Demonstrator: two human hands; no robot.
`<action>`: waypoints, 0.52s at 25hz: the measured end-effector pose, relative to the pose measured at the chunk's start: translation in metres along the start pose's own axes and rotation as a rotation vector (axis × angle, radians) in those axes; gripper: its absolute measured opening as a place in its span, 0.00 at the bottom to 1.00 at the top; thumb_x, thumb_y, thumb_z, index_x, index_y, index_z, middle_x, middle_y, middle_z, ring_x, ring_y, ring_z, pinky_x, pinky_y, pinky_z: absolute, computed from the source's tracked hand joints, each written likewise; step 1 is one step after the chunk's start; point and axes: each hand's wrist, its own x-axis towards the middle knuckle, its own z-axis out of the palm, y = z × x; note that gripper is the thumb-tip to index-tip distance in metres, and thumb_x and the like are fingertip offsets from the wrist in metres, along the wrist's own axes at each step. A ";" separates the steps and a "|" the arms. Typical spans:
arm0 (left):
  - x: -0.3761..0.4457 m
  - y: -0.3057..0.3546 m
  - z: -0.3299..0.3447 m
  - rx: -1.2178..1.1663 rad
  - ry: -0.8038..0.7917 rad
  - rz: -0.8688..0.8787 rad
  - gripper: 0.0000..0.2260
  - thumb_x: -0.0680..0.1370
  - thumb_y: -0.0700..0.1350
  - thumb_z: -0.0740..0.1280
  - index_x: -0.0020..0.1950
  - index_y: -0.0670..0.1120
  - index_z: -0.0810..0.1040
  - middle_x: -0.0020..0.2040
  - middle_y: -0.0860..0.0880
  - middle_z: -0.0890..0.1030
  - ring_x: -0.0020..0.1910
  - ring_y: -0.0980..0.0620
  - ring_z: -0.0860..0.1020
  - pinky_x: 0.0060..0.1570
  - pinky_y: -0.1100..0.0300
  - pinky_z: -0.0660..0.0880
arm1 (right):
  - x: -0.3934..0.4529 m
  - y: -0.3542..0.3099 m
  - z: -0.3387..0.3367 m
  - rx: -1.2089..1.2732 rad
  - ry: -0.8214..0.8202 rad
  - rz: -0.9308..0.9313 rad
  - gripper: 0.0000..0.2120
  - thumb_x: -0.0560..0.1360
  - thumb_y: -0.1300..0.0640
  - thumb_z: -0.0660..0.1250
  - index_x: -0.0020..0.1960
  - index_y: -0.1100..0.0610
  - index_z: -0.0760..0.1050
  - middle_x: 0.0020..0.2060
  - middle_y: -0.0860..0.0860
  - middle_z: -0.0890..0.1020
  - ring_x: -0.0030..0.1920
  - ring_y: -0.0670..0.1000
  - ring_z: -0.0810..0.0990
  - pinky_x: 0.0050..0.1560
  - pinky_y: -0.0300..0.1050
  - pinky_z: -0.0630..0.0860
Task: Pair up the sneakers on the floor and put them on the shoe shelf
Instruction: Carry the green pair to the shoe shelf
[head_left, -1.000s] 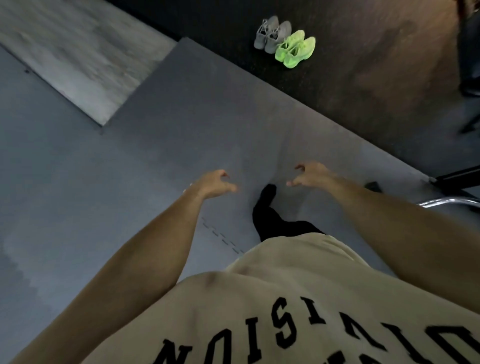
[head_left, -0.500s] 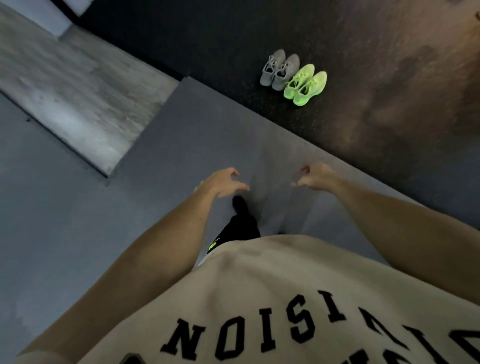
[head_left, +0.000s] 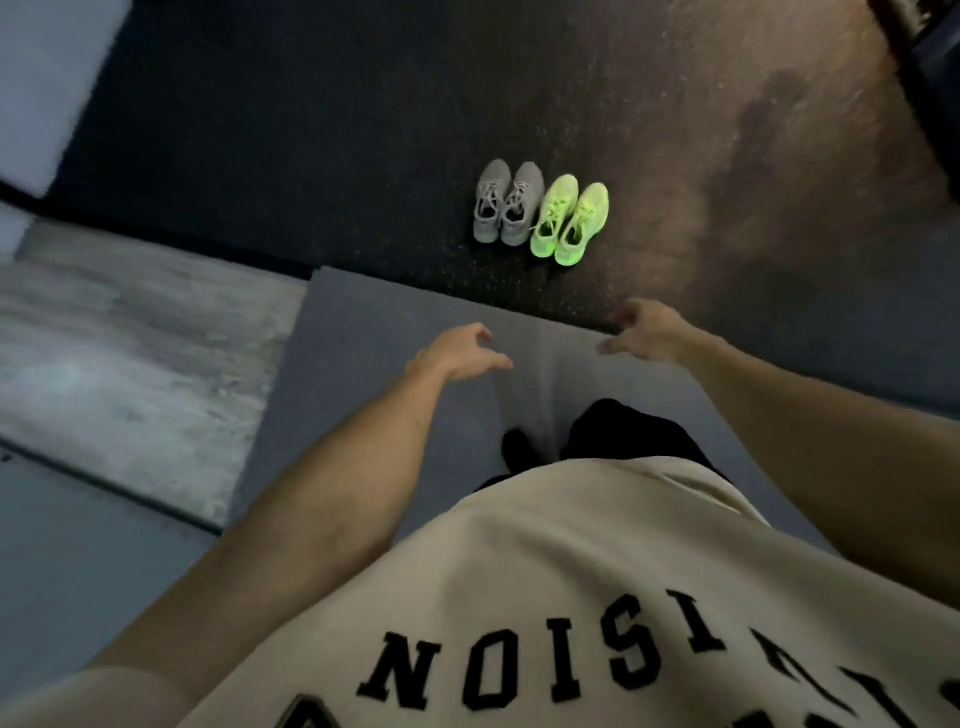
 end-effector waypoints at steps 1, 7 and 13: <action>0.016 0.009 -0.018 0.016 -0.019 -0.003 0.37 0.59 0.69 0.69 0.64 0.57 0.72 0.67 0.50 0.74 0.60 0.46 0.76 0.63 0.43 0.71 | 0.015 -0.007 -0.008 0.028 -0.008 0.017 0.29 0.69 0.51 0.76 0.66 0.58 0.71 0.61 0.55 0.77 0.54 0.54 0.77 0.50 0.43 0.72; 0.123 0.068 -0.109 0.068 -0.035 0.051 0.31 0.66 0.63 0.73 0.66 0.55 0.72 0.67 0.49 0.73 0.64 0.48 0.73 0.64 0.45 0.70 | 0.119 -0.037 -0.067 0.148 -0.020 0.098 0.28 0.68 0.50 0.76 0.64 0.56 0.72 0.62 0.55 0.76 0.60 0.56 0.76 0.53 0.43 0.72; 0.228 0.134 -0.181 0.219 -0.080 0.050 0.34 0.66 0.62 0.72 0.69 0.55 0.69 0.67 0.49 0.71 0.64 0.48 0.72 0.62 0.45 0.71 | 0.221 -0.061 -0.139 0.195 -0.017 0.179 0.30 0.68 0.51 0.76 0.66 0.57 0.70 0.62 0.55 0.77 0.61 0.56 0.75 0.61 0.48 0.74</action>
